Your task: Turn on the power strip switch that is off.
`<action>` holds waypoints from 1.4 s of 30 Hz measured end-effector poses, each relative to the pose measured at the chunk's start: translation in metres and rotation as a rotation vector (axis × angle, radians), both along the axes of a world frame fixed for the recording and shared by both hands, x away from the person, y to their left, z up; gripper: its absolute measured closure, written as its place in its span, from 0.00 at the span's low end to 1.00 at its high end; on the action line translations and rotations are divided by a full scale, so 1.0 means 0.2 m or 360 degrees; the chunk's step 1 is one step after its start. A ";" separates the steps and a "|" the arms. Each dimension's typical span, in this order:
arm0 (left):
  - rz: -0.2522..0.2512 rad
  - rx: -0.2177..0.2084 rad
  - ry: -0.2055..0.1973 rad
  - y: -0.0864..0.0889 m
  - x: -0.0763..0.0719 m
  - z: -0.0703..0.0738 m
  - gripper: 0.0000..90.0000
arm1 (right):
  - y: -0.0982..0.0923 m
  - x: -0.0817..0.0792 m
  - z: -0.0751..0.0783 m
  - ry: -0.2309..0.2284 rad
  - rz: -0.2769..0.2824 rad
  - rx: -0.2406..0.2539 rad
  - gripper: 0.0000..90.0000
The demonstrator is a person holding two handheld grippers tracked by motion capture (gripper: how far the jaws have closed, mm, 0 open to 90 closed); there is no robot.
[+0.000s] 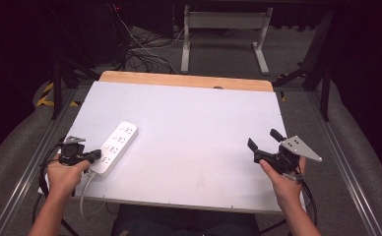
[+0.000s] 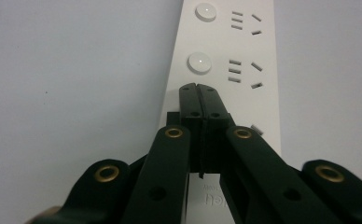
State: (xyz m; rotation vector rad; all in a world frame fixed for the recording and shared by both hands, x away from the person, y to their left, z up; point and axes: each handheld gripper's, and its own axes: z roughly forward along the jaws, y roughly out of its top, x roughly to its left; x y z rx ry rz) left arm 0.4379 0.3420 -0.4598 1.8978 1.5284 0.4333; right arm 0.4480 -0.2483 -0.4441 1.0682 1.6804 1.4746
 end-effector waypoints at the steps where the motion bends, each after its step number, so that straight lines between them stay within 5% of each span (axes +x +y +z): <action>1: 0.0007 0.0007 -0.0001 0.00 0.00 0.00 1.00 | 0.00 0.00 0.00 0.0001 -0.0001 0.0002 0.11; 34: -0.0026 -0.0006 -0.0054 0.01 0.00 0.01 1.00 | 0.00 0.01 0.00 0.0008 0.0003 0.0003 0.11; 37: -0.0006 -0.0021 -0.0111 0.01 0.00 0.02 1.00 | 0.00 0.01 0.00 0.0008 0.0002 0.0005 0.11; 42: 0.0076 -0.0100 -0.0422 0.04 -0.01 0.06 1.00 | 0.00 0.01 -0.01 0.0010 0.0002 0.0001 0.11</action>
